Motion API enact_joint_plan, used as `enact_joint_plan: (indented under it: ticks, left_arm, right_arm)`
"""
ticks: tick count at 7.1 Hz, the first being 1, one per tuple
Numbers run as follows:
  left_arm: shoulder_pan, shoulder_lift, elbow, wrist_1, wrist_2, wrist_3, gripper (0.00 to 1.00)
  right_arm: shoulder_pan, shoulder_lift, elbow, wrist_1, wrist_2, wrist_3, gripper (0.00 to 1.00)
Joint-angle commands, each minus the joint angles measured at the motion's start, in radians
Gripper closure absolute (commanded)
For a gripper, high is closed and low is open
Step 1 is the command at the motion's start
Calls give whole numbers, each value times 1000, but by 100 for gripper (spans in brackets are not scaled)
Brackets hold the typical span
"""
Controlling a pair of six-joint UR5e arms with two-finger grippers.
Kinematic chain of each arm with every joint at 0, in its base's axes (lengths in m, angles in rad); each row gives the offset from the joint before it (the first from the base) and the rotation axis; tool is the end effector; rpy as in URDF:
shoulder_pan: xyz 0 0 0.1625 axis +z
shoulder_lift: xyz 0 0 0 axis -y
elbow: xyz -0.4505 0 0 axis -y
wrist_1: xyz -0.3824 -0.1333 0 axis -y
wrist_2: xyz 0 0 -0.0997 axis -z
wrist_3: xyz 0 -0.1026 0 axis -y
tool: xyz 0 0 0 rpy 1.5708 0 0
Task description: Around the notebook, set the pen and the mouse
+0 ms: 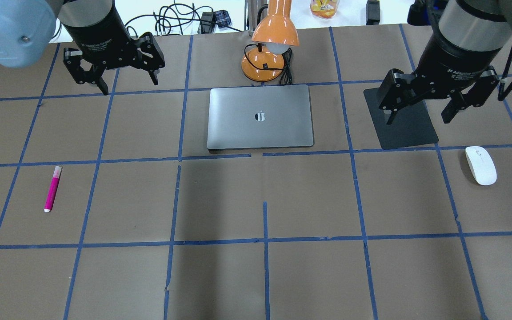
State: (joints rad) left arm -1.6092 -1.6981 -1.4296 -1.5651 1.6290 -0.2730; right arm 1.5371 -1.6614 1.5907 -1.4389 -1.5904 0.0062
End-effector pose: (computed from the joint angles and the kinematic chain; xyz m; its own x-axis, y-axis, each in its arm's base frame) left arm -0.1480 -0.5360 0.5142 -0.9710 -0.2336 -0.0507 -0.2320 0.9721 -0.0345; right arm 0.1166 -0.4381 0.5297 -0.9991 0.0387 0.0199 0.0398 0.9973 0.0610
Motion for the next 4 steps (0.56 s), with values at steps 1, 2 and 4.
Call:
enact_joint_plan:
  ticks: [1, 2, 4]
  left_arm:
    - [0, 0, 0, 0, 0, 2, 0]
    - [0, 0, -2, 0, 0, 2, 0]
    - [2, 2, -9, 2, 0, 3, 0]
  right_arm:
    - [0, 0, 0, 0, -3, 0, 0]
    - [0, 2, -1, 0, -3, 0, 0]
    - [-5, 0, -5, -2, -3, 2, 0]
